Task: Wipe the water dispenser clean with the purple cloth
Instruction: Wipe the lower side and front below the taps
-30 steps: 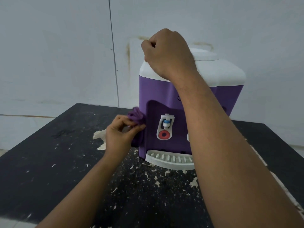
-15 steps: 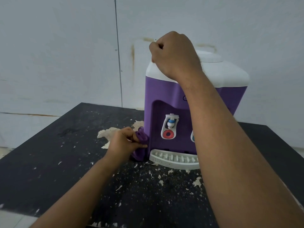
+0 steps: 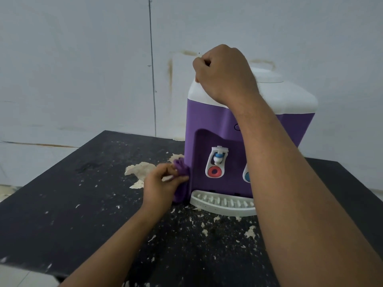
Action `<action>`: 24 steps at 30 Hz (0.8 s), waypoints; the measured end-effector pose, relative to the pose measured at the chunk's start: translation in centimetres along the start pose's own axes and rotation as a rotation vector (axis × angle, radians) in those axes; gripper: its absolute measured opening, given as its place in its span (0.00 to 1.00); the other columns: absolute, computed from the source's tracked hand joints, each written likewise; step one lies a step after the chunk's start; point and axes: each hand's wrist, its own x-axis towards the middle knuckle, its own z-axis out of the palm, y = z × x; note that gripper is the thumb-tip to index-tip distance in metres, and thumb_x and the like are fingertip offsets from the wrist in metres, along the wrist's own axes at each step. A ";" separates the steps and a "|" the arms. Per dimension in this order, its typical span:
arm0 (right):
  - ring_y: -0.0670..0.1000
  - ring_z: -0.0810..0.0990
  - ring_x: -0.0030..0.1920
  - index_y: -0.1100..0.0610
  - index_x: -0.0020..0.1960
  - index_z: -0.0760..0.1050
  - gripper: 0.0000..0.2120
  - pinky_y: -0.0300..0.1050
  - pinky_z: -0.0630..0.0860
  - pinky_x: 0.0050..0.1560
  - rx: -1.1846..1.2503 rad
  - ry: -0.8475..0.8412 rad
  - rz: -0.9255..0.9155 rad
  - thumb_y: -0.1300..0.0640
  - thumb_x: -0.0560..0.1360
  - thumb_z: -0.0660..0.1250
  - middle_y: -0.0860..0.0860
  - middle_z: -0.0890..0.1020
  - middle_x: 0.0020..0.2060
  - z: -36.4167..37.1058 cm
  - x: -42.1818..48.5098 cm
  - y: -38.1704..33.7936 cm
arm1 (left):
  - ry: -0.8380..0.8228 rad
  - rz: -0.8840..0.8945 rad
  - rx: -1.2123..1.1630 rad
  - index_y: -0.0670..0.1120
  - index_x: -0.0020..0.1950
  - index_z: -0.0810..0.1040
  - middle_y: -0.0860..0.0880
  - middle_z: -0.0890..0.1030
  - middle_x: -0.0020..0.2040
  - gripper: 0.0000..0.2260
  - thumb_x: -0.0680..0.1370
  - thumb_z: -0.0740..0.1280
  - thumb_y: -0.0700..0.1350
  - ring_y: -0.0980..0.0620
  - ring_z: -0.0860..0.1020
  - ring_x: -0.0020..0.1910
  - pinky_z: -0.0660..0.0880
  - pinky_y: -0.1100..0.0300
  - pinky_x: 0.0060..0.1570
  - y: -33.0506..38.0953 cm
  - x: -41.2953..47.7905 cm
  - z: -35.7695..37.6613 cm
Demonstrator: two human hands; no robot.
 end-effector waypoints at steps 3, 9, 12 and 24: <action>0.54 0.69 0.33 0.68 0.41 0.78 0.19 0.49 0.68 0.34 -0.005 0.000 0.002 0.53 0.79 0.59 0.63 0.88 0.46 -0.1 0.0 -0.1 | 0.059 0.063 -0.140 0.39 0.46 0.82 0.49 0.88 0.51 0.08 0.74 0.80 0.37 0.50 0.87 0.54 0.84 0.57 0.55 3.7 2.0 0.0; 0.55 0.71 0.33 0.68 0.42 0.79 0.20 0.57 0.78 0.38 -0.021 0.018 -0.007 0.53 0.80 0.59 0.63 0.88 0.45 -0.2 -0.1 -0.1 | 0.089 0.211 -0.316 0.32 0.50 0.80 0.44 0.88 0.56 0.10 0.76 0.78 0.34 0.48 0.86 0.60 0.83 0.58 0.56 9.4 6.6 -0.1; 0.54 0.70 0.32 0.67 0.39 0.75 0.19 0.52 0.70 0.33 -0.009 0.006 -0.011 0.54 0.80 0.60 0.63 0.88 0.44 -0.1 -0.1 0.0 | -0.001 0.153 -0.308 0.37 0.55 0.80 0.47 0.87 0.54 0.14 0.74 0.80 0.35 0.49 0.86 0.58 0.83 0.58 0.58 7.6 6.4 -0.8; 0.53 0.70 0.34 0.59 0.35 0.69 0.15 0.47 0.65 0.34 0.024 0.011 -0.017 0.54 0.79 0.60 0.65 0.85 0.43 0.0 -0.2 0.0 | -0.320 0.066 0.199 0.56 0.51 0.81 0.56 0.86 0.50 0.21 0.66 0.85 0.60 0.54 0.85 0.52 0.84 0.63 0.51 -3.4 1.1 -2.8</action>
